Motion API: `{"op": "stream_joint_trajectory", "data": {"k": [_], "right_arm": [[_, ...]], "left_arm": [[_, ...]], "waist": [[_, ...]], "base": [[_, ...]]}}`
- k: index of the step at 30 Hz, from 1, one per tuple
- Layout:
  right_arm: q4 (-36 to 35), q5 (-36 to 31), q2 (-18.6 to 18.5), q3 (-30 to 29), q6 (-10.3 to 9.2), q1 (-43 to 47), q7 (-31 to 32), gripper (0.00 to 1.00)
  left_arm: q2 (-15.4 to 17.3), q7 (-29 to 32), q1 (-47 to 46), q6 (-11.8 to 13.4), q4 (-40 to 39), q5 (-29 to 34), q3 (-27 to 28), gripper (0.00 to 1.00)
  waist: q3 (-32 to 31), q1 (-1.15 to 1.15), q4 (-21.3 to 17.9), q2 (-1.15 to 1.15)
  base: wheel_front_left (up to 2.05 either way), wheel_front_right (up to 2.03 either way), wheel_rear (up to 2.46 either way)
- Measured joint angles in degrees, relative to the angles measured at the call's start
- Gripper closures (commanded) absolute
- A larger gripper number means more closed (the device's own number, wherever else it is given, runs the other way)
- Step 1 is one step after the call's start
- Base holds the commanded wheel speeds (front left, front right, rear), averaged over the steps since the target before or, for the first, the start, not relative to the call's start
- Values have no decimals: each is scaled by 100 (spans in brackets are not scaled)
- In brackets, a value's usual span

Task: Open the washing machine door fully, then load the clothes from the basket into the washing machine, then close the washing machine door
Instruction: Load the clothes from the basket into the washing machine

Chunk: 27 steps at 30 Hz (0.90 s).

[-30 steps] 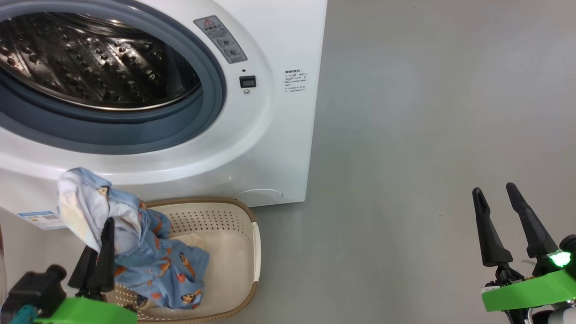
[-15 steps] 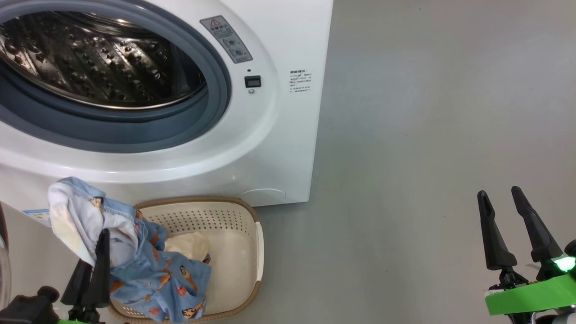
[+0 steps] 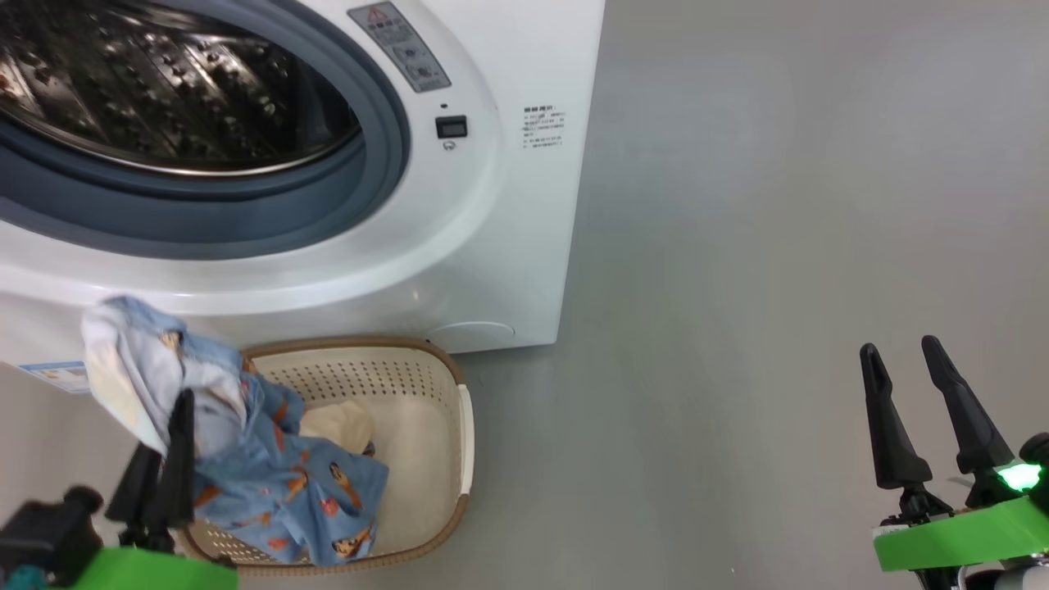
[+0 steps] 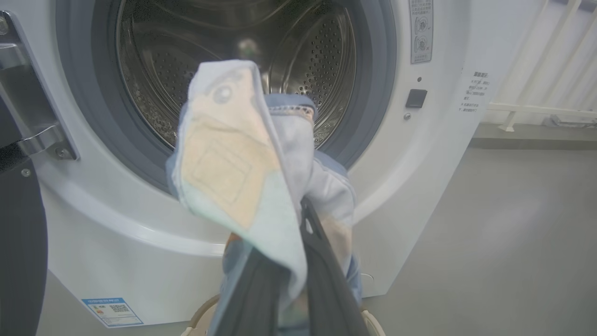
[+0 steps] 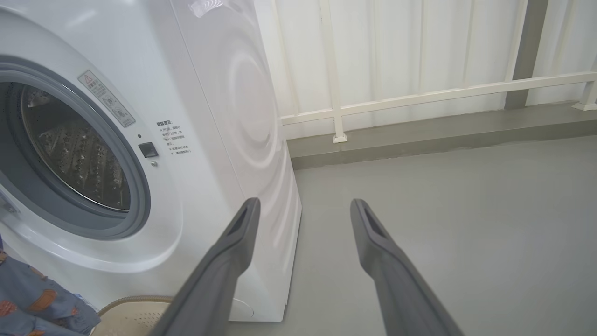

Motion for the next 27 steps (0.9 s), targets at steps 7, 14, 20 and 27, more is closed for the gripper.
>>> {"op": "stream_joint_trajectory", "data": {"k": [7,14,20,27], "right_arm": [[-4,-5,79,97,0,-309,0,0],[1,-7,180,134,0,-487,0,0],[3,-8,221,170,0,-681,0,0],[4,-29,265,267,0,-880,0,0]], "left_arm": [[177,125,-731,-26,311,1,-19,100],[323,266,-1664,-41,828,-10,0,100],[554,382,-2681,-97,1466,-18,-3,100],[856,510,-3635,-170,2328,-14,-88,100]], "waist": [[312,0,-110,0],[619,1,-205,0],[929,1,-304,0],[1238,1,-470,0]], "base": [[0,0,0],[0,0,0],[0,0,0],[0,0,0]]}}
